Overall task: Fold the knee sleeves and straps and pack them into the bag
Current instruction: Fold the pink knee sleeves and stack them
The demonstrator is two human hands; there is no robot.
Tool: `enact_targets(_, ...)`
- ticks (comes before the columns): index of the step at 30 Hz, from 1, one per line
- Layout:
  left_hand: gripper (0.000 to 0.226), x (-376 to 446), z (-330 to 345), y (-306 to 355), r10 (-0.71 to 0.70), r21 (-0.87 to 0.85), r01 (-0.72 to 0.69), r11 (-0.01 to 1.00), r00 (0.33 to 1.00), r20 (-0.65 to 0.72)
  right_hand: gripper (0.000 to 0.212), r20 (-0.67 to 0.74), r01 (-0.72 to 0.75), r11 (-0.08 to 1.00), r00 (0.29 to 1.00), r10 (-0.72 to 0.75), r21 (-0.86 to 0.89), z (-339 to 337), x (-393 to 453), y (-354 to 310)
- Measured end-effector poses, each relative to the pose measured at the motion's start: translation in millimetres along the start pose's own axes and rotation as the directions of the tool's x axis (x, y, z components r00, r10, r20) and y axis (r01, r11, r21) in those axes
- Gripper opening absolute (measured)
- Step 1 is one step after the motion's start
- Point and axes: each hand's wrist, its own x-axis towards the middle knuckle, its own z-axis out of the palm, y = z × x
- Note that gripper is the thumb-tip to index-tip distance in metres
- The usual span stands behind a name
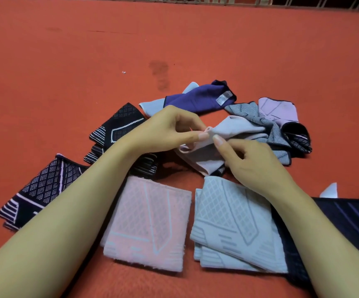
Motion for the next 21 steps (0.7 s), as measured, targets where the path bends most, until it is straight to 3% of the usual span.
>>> enact_targets(3,0.010,0,-2,9,-0.050,-0.309,0.037,0.950,0.998,-0.035,0.028,-0.114,0.110,0.974,0.989,-0.089,0.196,-1,0,-3)
enact_targets(6,0.010,1,-3,16,-0.065,-0.563,0.051,0.825,0.998,-0.006,0.040,-0.086,0.219,0.902,0.976,-0.202,0.371,-2,-3,-7)
enact_targets(9,0.022,0,4,14,-0.040,-0.496,0.056,0.866,0.998,0.042,0.045,-0.077,0.232,0.893,0.973,-0.219,0.385,0,-5,-10)
enact_targets(12,0.023,1,10,12,-0.063,-0.375,0.065,0.925,0.998,0.018,0.020,-0.158,0.288,0.924,0.954,-0.255,0.252,2,1,-2)
enact_targets(14,0.025,2,11,14,-0.086,-0.340,0.072,0.938,0.996,-0.028,0.016,-0.199,0.327,0.930,0.935,-0.293,0.168,3,3,2)
enact_targets(21,0.024,1,11,14,-0.040,-0.282,0.042,0.958,0.999,0.015,0.019,-0.132,0.239,0.885,0.970,-0.202,0.400,-1,0,-4)
